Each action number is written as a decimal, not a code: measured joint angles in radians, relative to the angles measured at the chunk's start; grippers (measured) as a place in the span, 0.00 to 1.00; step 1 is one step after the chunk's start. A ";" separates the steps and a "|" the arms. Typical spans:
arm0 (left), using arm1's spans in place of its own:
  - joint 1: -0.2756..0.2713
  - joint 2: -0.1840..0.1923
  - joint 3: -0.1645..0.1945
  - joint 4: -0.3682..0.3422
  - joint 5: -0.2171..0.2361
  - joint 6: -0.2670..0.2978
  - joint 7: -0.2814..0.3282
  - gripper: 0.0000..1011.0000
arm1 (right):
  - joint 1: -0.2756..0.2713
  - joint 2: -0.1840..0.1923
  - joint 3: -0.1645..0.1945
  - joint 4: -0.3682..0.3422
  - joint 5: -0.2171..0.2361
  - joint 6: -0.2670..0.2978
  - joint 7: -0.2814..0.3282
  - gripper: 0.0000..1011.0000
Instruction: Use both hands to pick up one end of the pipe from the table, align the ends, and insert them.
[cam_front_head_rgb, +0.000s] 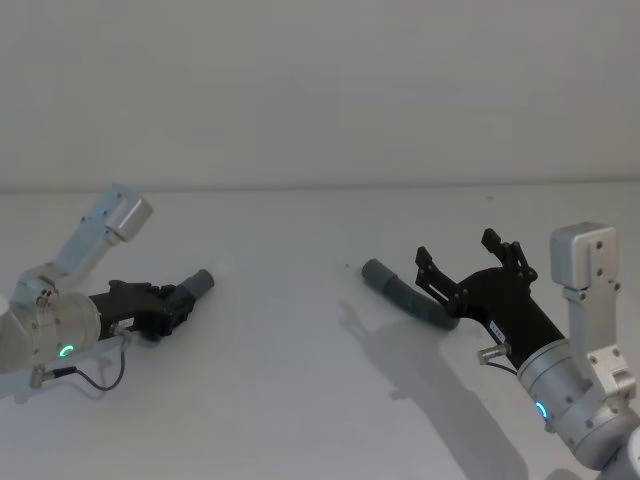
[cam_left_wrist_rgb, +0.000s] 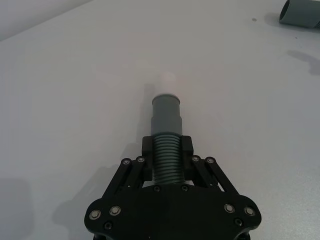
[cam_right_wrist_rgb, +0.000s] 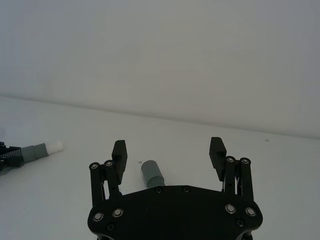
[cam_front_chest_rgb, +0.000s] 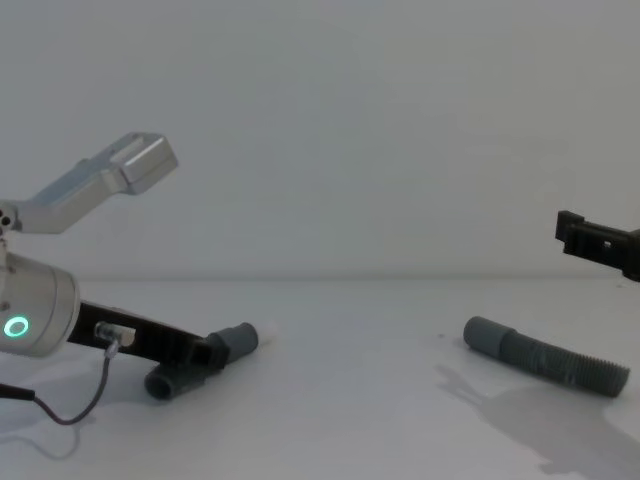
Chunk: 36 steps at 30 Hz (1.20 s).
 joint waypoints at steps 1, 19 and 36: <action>0.000 0.000 0.000 0.000 0.000 0.000 0.000 0.29 | 0.000 0.000 0.000 0.000 0.000 0.000 0.000 0.99; -0.036 0.027 0.020 -0.001 -0.009 -0.051 -0.107 0.29 | 0.000 0.000 0.000 0.000 0.000 0.000 0.000 0.99; -0.129 0.072 0.068 0.015 -0.036 -0.156 -0.334 0.29 | 0.000 0.000 0.000 0.000 0.000 0.000 0.000 0.99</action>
